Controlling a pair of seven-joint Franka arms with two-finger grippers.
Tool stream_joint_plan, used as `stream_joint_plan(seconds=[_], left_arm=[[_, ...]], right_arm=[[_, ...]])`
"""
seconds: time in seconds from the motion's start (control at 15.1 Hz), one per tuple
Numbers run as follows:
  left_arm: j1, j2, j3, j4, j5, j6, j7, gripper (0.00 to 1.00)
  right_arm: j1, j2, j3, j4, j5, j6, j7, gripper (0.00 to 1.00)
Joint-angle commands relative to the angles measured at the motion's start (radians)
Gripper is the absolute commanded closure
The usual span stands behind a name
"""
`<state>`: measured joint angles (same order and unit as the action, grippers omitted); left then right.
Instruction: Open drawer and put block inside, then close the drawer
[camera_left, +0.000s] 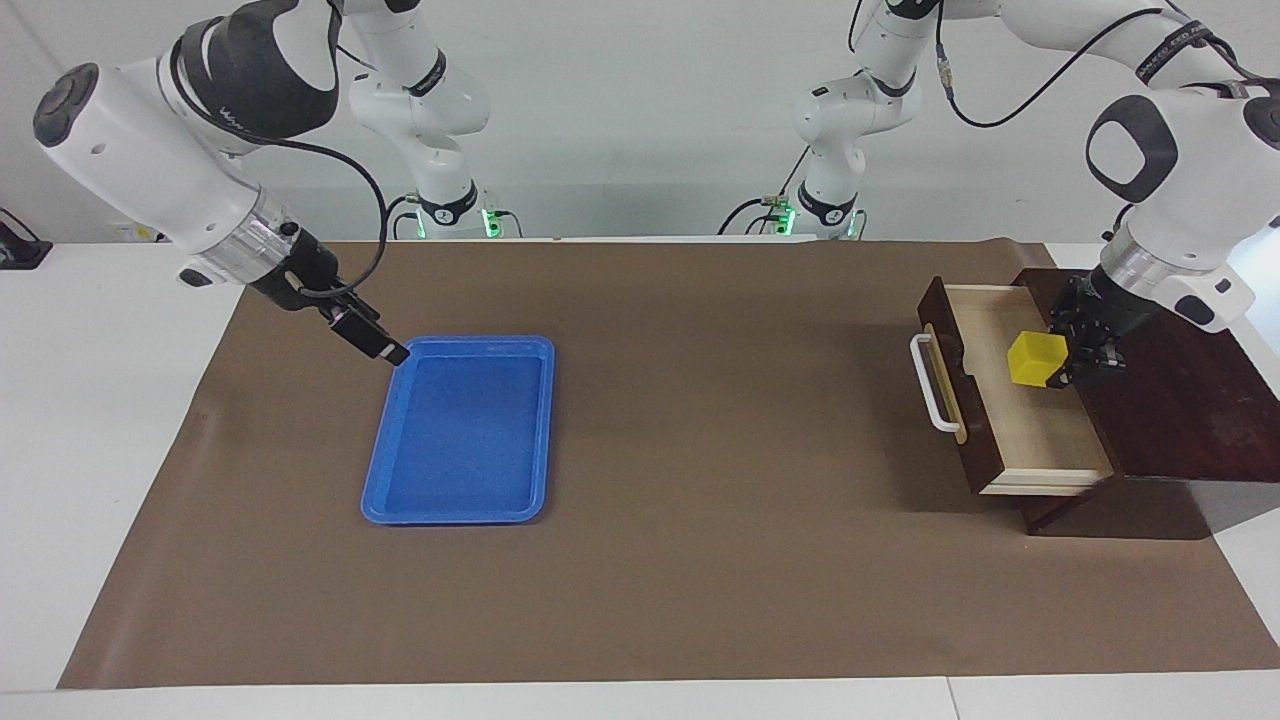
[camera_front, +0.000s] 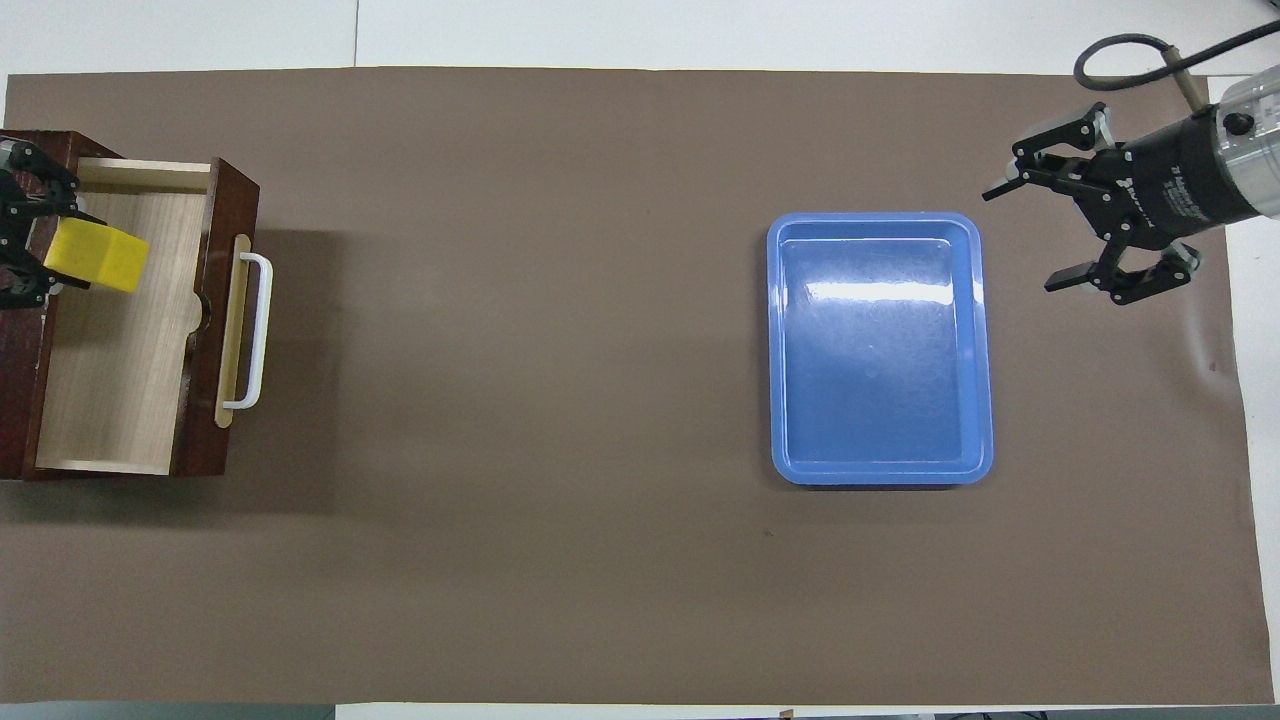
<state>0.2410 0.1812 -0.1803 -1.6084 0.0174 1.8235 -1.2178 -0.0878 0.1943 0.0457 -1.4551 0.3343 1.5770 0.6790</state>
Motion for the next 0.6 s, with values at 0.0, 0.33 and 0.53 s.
stream_joint_plan(seconds=[0.0,0.33,0.53], left_arm=[[0.012,-0.040,-0.008,-0.099,-0.013,0.062,0.003,1.00],[0.037,-0.045,-0.008,-0.200,-0.016,0.135,-0.103,1.00],[0.031,-0.049,-0.010,-0.246,-0.017,0.161,-0.147,1.00]], right_arm=[[-0.021,-0.038,0.011,0.005,-0.137,-0.061,-0.275,0.00],[-0.015,-0.175,0.011,-0.059,-0.316,-0.132,-0.605,0.00],[0.003,-0.262,-0.013,-0.131,-0.334,-0.166,-0.656,0.00]])
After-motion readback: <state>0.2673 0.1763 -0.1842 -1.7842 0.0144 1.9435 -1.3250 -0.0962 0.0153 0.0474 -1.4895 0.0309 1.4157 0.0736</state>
